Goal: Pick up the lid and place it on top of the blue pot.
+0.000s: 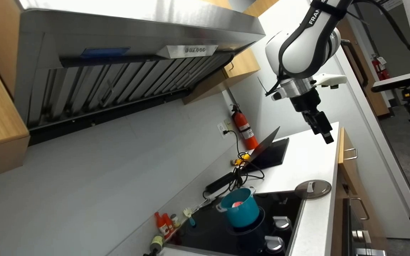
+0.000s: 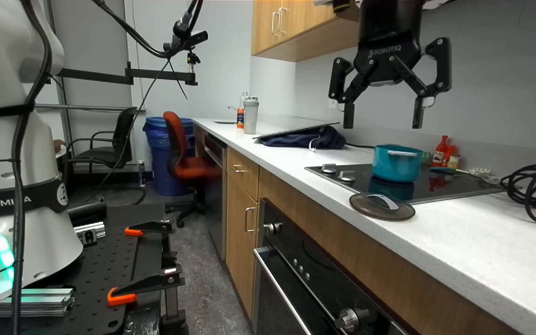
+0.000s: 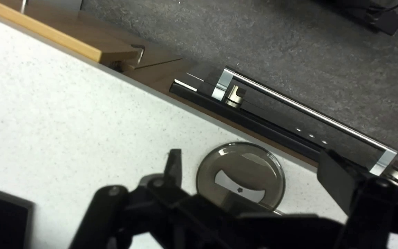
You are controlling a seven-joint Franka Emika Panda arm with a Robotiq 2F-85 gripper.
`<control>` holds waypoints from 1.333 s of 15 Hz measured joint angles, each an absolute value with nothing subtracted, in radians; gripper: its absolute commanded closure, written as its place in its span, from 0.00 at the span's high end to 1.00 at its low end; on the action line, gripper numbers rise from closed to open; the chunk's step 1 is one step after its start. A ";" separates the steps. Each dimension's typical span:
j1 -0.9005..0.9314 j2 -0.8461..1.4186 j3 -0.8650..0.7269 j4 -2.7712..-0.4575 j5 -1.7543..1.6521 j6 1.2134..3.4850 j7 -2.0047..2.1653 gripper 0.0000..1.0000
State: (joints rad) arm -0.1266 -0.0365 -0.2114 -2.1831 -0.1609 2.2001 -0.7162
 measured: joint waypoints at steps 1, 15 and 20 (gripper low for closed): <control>-0.125 -0.036 -0.198 -2.183 -0.171 2.200 -0.734 1.00; -0.115 -0.011 -0.117 -2.180 -0.226 2.200 -0.876 1.00; -0.115 -0.011 -0.117 -2.181 -0.226 2.200 -0.877 1.00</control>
